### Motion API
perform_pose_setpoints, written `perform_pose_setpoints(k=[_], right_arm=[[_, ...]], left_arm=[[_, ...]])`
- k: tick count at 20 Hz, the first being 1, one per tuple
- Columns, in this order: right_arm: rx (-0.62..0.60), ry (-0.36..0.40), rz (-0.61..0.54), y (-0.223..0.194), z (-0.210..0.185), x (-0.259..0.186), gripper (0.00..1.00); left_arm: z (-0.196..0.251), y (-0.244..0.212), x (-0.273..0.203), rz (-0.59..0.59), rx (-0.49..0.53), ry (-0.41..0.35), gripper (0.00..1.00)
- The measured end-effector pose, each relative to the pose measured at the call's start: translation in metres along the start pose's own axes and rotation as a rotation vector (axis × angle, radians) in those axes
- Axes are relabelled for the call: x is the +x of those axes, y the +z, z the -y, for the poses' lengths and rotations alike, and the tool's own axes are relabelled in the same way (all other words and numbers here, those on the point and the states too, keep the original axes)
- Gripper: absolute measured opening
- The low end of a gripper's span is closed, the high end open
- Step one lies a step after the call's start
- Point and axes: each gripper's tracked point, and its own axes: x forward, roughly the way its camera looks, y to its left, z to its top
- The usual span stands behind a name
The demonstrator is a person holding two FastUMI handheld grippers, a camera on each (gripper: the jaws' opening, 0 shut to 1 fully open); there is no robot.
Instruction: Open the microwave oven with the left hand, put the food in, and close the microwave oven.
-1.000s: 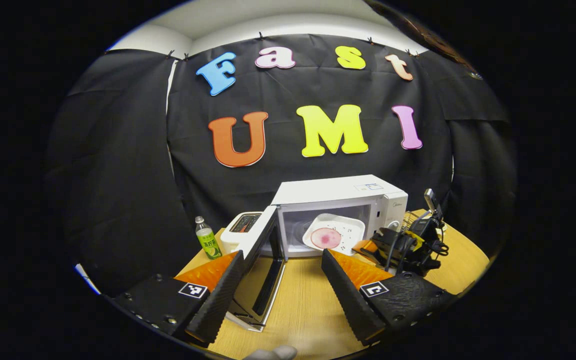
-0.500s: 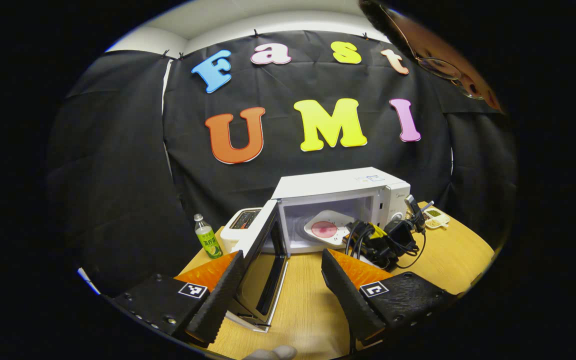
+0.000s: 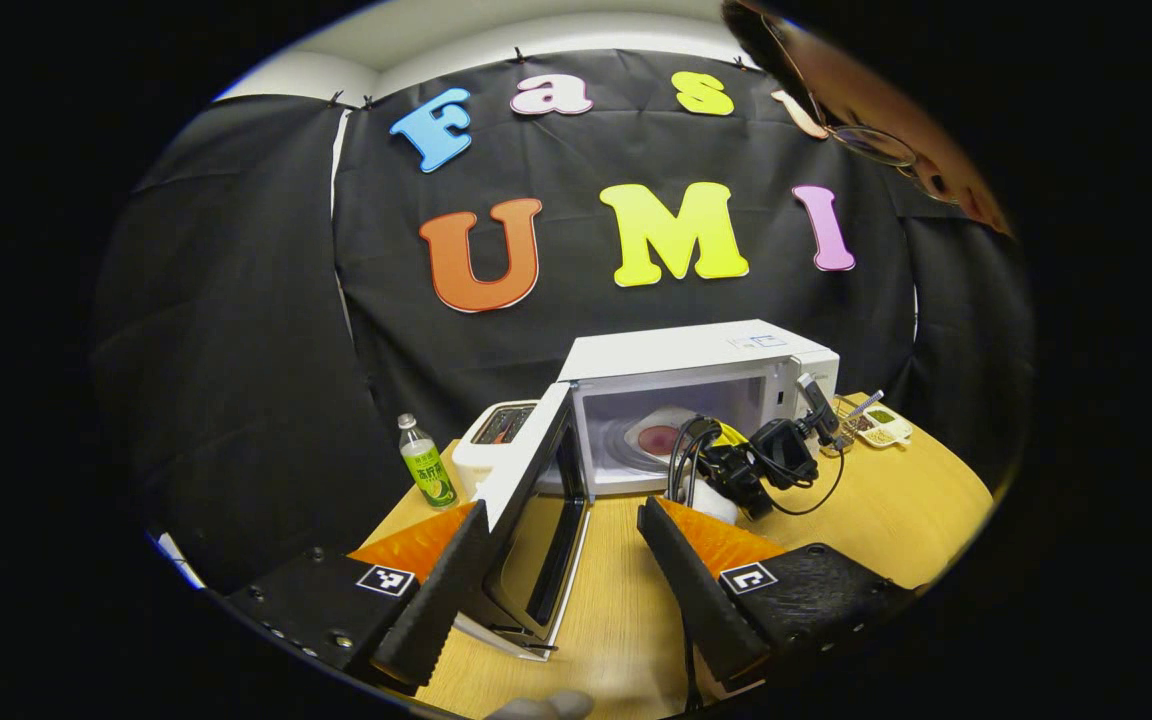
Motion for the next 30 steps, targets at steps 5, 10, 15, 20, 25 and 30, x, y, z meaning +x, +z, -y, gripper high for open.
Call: perform_pose_setpoints(k=[5, 10, 15, 20, 25, 30], right_arm=[[-0.017, 0.057, 0.006, 0.009, -0.013, -0.012, 0.12], [-0.214, 0.166, 0.081, 0.039, -0.043, -0.065, 0.61], [-0.471, 0.181, 0.036, 0.082, -0.046, -0.116, 0.87], [-0.759, 0.197, 0.089, 0.160, -0.039, -0.183, 0.89], [-0.958, 0.183, 0.139, 0.225, -0.018, -0.259, 1.00], [-1.027, 0.127, 0.153, 0.270, 0.016, -0.309, 1.00]], left_arm=[[-0.004, 0.001, -0.001, 0.012, 0.003, 0.005, 0.95], [-0.012, 0.012, -0.001, 0.034, 0.011, 0.024, 0.95], [-0.005, 0.044, -0.003, 0.071, 0.007, 0.003, 0.95], [0.013, 0.069, -0.004, 0.116, 0.000, -0.047, 0.95], [0.038, 0.091, -0.003, 0.169, -0.017, -0.099, 0.95], [0.059, 0.102, -0.004, 0.206, -0.057, -0.123, 0.91]])
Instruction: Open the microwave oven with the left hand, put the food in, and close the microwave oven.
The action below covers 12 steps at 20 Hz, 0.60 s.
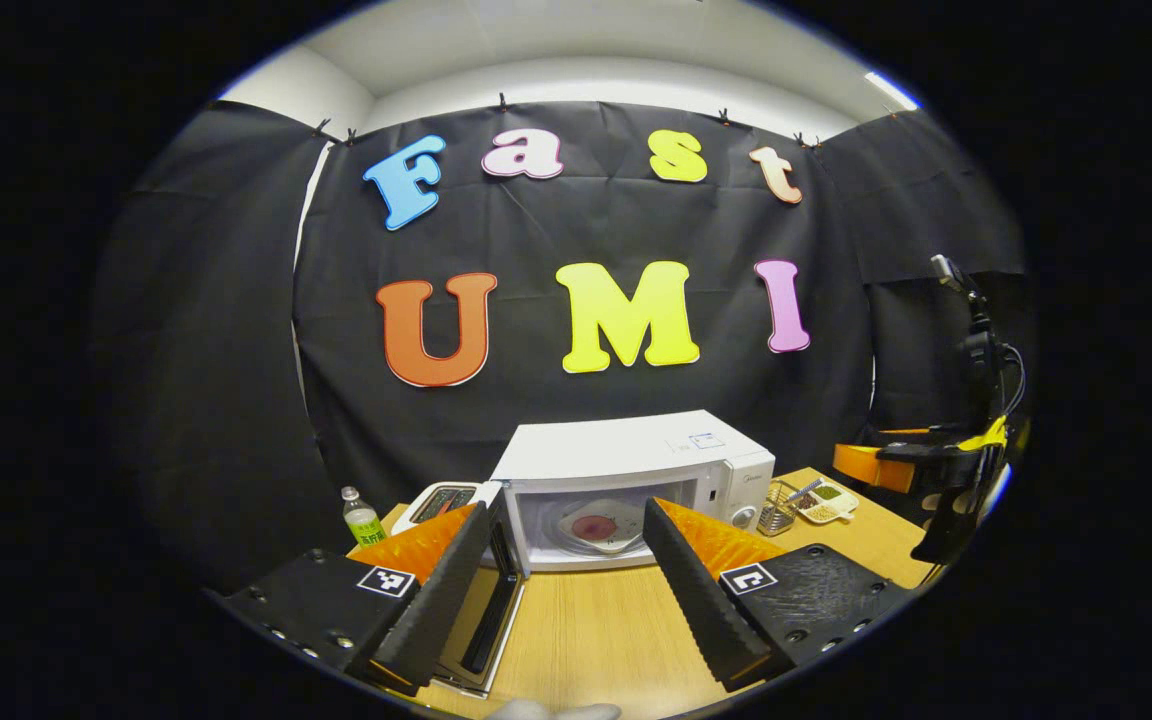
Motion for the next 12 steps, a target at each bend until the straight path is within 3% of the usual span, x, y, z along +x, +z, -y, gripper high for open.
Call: perform_pose_setpoints(k=[3, 6, 7, 8, 9, 11, 12], right_arm=[[-0.009, -0.030, -0.005, 0.003, 0.023, -0.026, 1.00], [-0.039, -0.039, -0.015, 0.004, 0.033, -0.040, 1.00], [-0.039, -0.040, -0.016, 0.005, 0.034, -0.044, 0.92], [-0.035, -0.038, -0.016, 0.004, 0.033, -0.043, 1.00], [-0.031, -0.036, -0.022, 0.005, 0.030, -0.043, 1.00], [-0.032, -0.031, -0.026, 0.006, 0.027, -0.046, 1.00], [-0.031, -0.023, -0.027, 0.006, 0.024, -0.047, 1.00]], left_arm=[[0.012, 0.000, 0.001, 0.008, -0.016, -0.013, 0.95], [0.018, -0.001, 0.001, 0.006, -0.024, -0.027, 0.79], [0.022, -0.001, -0.001, 0.007, -0.031, -0.040, 0.71], [0.026, 0.003, -0.003, 0.026, -0.032, -0.068, 0.76], [0.027, 0.008, -0.005, 0.058, -0.042, -0.075, 0.55], [0.014, 0.008, -0.003, 0.069, -0.044, -0.044, 0.00], [0.011, 0.009, -0.008, 0.081, -0.056, -0.041, 0.00]])
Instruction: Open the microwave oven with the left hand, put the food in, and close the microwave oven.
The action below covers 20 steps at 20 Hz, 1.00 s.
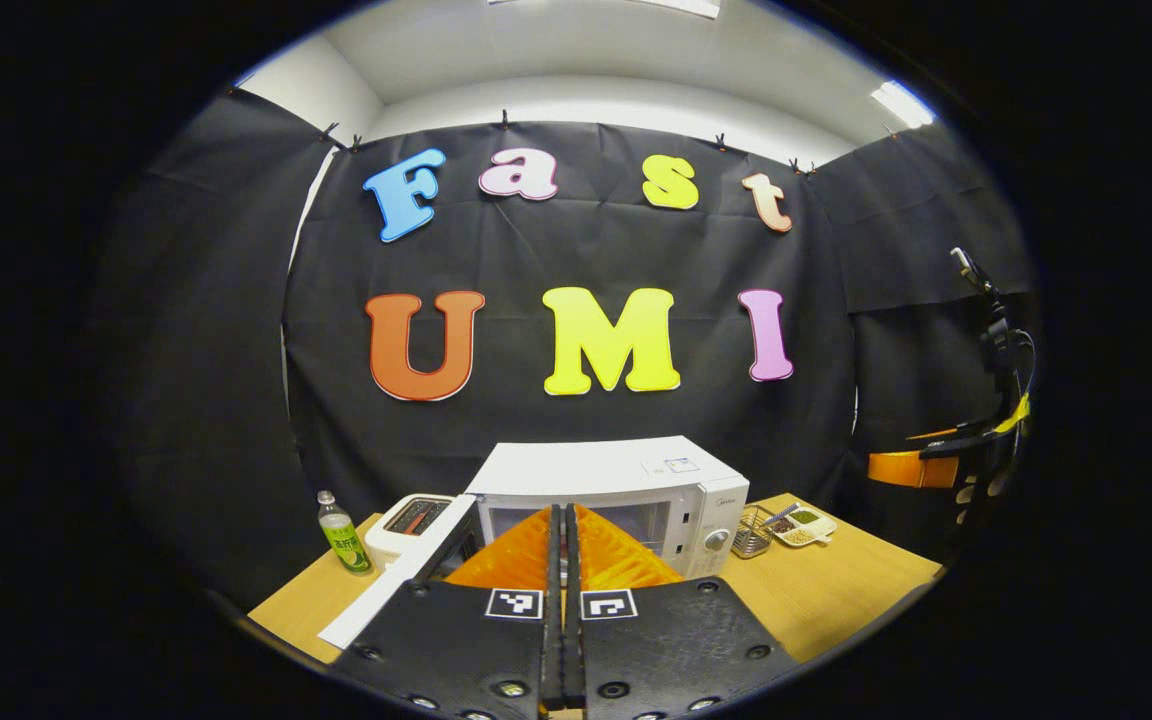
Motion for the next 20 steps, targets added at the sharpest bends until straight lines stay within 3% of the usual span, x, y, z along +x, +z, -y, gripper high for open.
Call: perform_pose_setpoints(k=[4, 5, 10, 11, 12, 13, 15, 16, 18, 19, 20], right_arm=[[0.016, 0.005, -0.019, -0.001, -0.005, -0.003, 1.00], [0.015, 0.006, -0.021, -0.001, -0.006, -0.004, 0.92], [0.010, 0.009, -0.034, 0.000, -0.016, -0.005, 0.92], [0.014, 0.007, -0.041, -0.001, -0.017, -0.005, 1.00], [0.020, 0.007, -0.045, -0.002, -0.019, -0.006, 1.00], [0.024, 0.008, -0.046, -0.001, -0.022, -0.007, 0.92], [0.017, 0.014, -0.050, 0.000, -0.029, -0.007, 0.92], [0.011, 0.016, -0.050, 0.001, -0.031, -0.009, 1.00], [0.007, 0.016, -0.050, 0.002, -0.035, -0.013, 1.00], [0.011, 0.014, -0.050, 0.002, -0.036, -0.016, 0.92], [0.017, 0.013, -0.054, 0.002, -0.037, -0.017, 0.92]], left_arm=[[-0.033, -0.002, -0.006, -0.003, 0.021, 0.052, 0.00], [-0.047, -0.001, -0.009, 0.006, 0.034, 0.083, 0.00], [-0.122, -0.015, -0.032, -0.019, 0.105, 0.181, 0.00], [-0.145, -0.021, -0.040, -0.026, 0.135, 0.225, 0.00], [-0.163, -0.027, -0.048, -0.032, 0.151, 0.254, 0.00], [-0.178, -0.036, -0.054, -0.042, 0.143, 0.280, 0.00], [-0.202, -0.058, -0.065, -0.058, 0.103, 0.320, 0.00], [-0.213, -0.074, -0.068, -0.082, 0.080, 0.338, 0.00], [-0.231, -0.105, -0.072, -0.123, 0.055, 0.366, 0.00], [-0.237, -0.122, -0.070, -0.157, 0.043, 0.373, 0.11], [-0.242, -0.140, -0.069, -0.186, 0.037, 0.375, 0.00]])
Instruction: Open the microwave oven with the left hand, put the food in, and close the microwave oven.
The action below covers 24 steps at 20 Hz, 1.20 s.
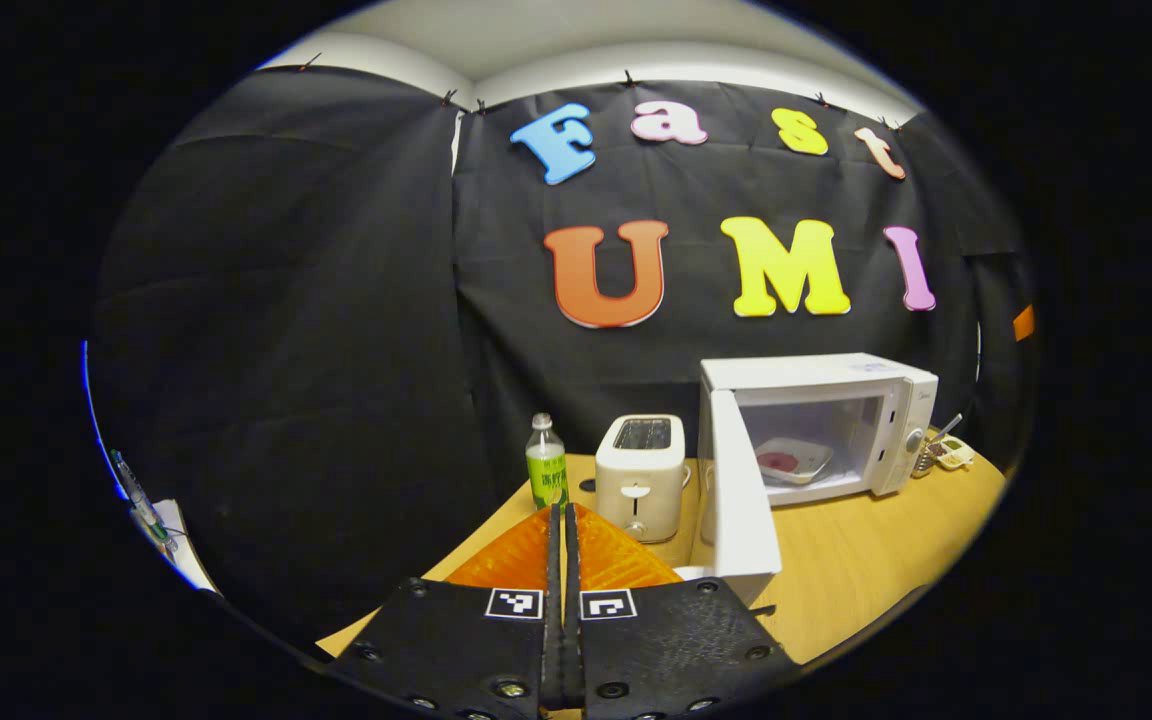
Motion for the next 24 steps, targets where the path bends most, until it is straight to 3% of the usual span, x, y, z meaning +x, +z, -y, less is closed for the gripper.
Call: perform_pose_setpoints(k=[3, 4, 5, 6, 8, 9, 10, 11, 12, 14, 16, 17, 18, 19, 20, 22, 23, 24], right_arm=[[-0.004, -0.004, -0.014, -0.003, 0.005, -0.003, 0.92], [-0.008, -0.008, -0.017, -0.003, 0.008, -0.002, 1.00], [-0.009, -0.015, -0.024, -0.004, 0.011, -0.001, 0.92], [-0.007, -0.021, -0.034, -0.005, 0.014, -0.002, 1.00], [0.001, -0.030, -0.031, -0.003, 0.018, -0.002, 1.00], [0.000, -0.033, -0.036, -0.004, 0.020, -0.004, 0.92], [-0.001, -0.034, -0.035, -0.005, 0.020, -0.004, 0.92], [-0.005, -0.034, -0.033, -0.003, 0.021, -0.004, 1.00], [-0.006, -0.037, -0.032, -0.003, 0.022, -0.004, 0.92], [0.001, -0.036, -0.033, -0.002, 0.022, -0.003, 0.92], [0.006, -0.037, -0.030, 0.000, 0.024, -0.002, 0.92], [0.005, -0.038, -0.029, 0.001, 0.026, -0.002, 1.00], [0.004, -0.037, -0.025, 0.002, 0.026, -0.002, 1.00], [0.001, -0.037, -0.024, 0.003, 0.027, -0.002, 0.92], [-0.002, -0.032, -0.020, 0.004, 0.026, -0.003, 1.00], [-0.013, -0.030, -0.013, 0.006, 0.029, -0.004, 1.00], [-0.019, -0.032, -0.008, 0.007, 0.030, -0.005, 0.92], [-0.021, -0.031, -0.004, 0.009, 0.030, -0.006, 1.00]], left_arm=[[0.002, -0.027, 0.010, -0.046, 0.014, -0.010, 0.00], [0.005, -0.034, 0.012, -0.058, 0.018, -0.015, 0.11], [0.009, -0.038, 0.013, -0.069, 0.013, -0.023, 0.00], [0.010, -0.040, 0.014, -0.071, 0.009, -0.027, 0.00], [0.020, -0.044, 0.016, -0.074, 0.016, -0.048, 0.00], [0.022, -0.047, 0.016, -0.080, 0.029, -0.043, 0.00], [0.024, -0.048, 0.018, -0.082, 0.035, -0.042, 0.00], [0.026, -0.047, 0.016, -0.082, 0.025, -0.048, 0.00], [0.030, -0.047, 0.015, -0.084, 0.014, -0.055, 0.00], [0.040, -0.050, 0.013, -0.089, 0.013, -0.071, 0.00], [0.059, -0.051, 0.009, -0.088, 0.015, -0.103, 0.00], [0.068, -0.051, 0.007, -0.088, 0.018, -0.119, 0.00], [0.078, -0.052, 0.003, -0.088, 0.018, -0.139, 0.00], [0.089, -0.051, 0.000, -0.085, 0.021, -0.160, 0.00], [0.098, -0.050, -0.002, -0.080, 0.026, -0.179, 0.00], [0.119, -0.053, -0.005, -0.086, 0.025, -0.221, 0.00], [0.130, -0.055, -0.006, -0.090, 0.027, -0.243, 0.00], [0.141, -0.055, -0.007, -0.090, 0.027, -0.262, 0.00]])
